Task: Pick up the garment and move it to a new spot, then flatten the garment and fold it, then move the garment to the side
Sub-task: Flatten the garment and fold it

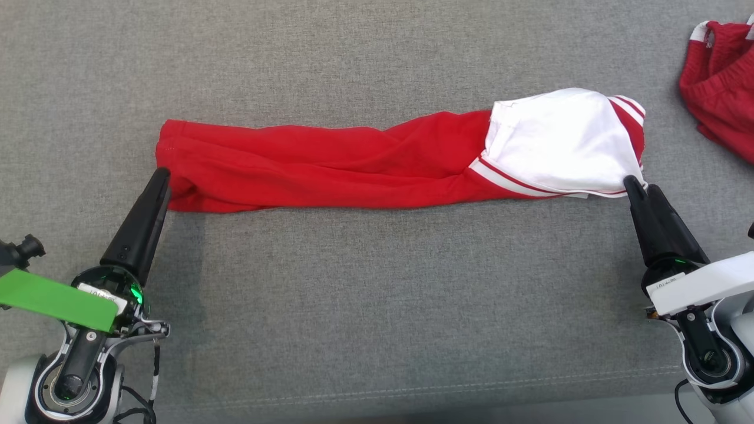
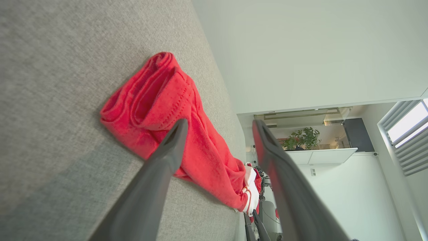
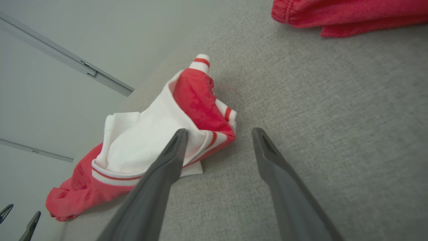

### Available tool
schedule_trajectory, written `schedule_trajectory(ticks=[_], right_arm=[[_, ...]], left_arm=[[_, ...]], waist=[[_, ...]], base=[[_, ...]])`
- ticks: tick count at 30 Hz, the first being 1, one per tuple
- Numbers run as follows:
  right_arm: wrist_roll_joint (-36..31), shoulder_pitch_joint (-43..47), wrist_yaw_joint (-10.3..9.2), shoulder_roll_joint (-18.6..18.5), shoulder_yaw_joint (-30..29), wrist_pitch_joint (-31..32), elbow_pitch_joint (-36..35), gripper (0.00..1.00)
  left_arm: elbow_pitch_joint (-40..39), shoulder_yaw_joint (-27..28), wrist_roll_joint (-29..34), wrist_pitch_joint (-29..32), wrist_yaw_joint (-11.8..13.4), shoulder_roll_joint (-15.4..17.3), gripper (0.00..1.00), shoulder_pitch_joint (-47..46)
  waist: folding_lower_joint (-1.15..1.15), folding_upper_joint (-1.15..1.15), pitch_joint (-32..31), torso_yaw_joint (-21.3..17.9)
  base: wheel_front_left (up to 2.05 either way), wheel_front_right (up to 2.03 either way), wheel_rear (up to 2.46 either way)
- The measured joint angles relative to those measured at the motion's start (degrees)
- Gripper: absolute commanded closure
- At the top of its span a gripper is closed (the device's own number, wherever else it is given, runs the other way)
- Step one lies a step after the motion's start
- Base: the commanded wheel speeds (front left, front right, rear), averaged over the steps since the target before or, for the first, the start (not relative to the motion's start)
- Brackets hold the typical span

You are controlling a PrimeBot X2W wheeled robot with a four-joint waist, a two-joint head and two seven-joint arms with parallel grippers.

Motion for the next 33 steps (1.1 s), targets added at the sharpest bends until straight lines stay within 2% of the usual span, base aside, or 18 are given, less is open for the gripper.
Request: schedule_trajectory(ticks=[12, 21, 22, 23, 24, 25, 26, 33], right_arm=[[3.8, -0.1, 1.16, 1.2, -0.1, 1.2, 2.4, 0.00], [10.3, -2.4, 1.56, 3.8, -3.3, 2.0, 5.0, 0.00], [10.6, -2.7, 1.56, 3.9, -3.5, 2.1, 5.4, 0.30], [10.9, -3.0, 1.56, 4.0, -3.7, 2.2, 5.7, 0.54], [11.1, -3.3, 1.70, 4.0, -3.8, 2.2, 5.9, 0.66], [11.1, -3.4, 1.98, 4.0, -3.9, 2.2, 6.1, 0.90], [11.1, -3.7, 2.12, 4.0, -3.9, 2.2, 6.4, 1.00], [11.6, -7.1, 4.50, 5.1, -3.3, 3.7, 6.8, 1.00]], left_arm=[[-3.5, -2.5, 3.2, 0.0, 0.0, -0.1, 0.00, 1.5], [-6.2, -3.4, 6.0, -1.7, 0.0, -1.0, 0.00, 2.5], [-6.4, -3.4, 6.0, -1.8, 0.0, -1.1, 0.00, 2.7], [-6.6, -3.4, 6.0, -1.9, 0.0, -1.2, 0.00, 2.9], [-6.7, -3.4, 6.0, -2.0, 0.0, -1.3, 0.00, 3.2], [-6.8, -3.4, 6.0, -2.4, 0.0, -1.4, 0.00, 3.3], [-6.9, -3.4, 6.0, -2.4, 0.0, -1.4, 0.00, 3.5], [-7.6, -2.2, 6.4, -3.7, 0.5, -1.6, 0.00, 5.4]], waist=[[0.00, 0.00, -0.1, 2.7], [0.00, 0.00, -1.0, 5.6], [0.00, 0.00, -1.1, 5.9], [0.00, 0.00, -1.1, 6.1], [0.00, 0.00, -1.2, 6.4], [0.00, 0.00, -1.3, 6.7], [0.00, 0.00, -1.3, 7.0], [0.00, 0.00, -1.8, 7.5]], base=[[0.00, 0.00, 0.00], [0.00, 0.00, 0.00], [0.00, 0.00, 0.00], [0.00, 0.00, 0.00], [0.00, 0.00, 0.00], [0.00, 0.00, 0.00], [0.00, 0.00, 0.00], [0.00, 0.00, 0.00]])
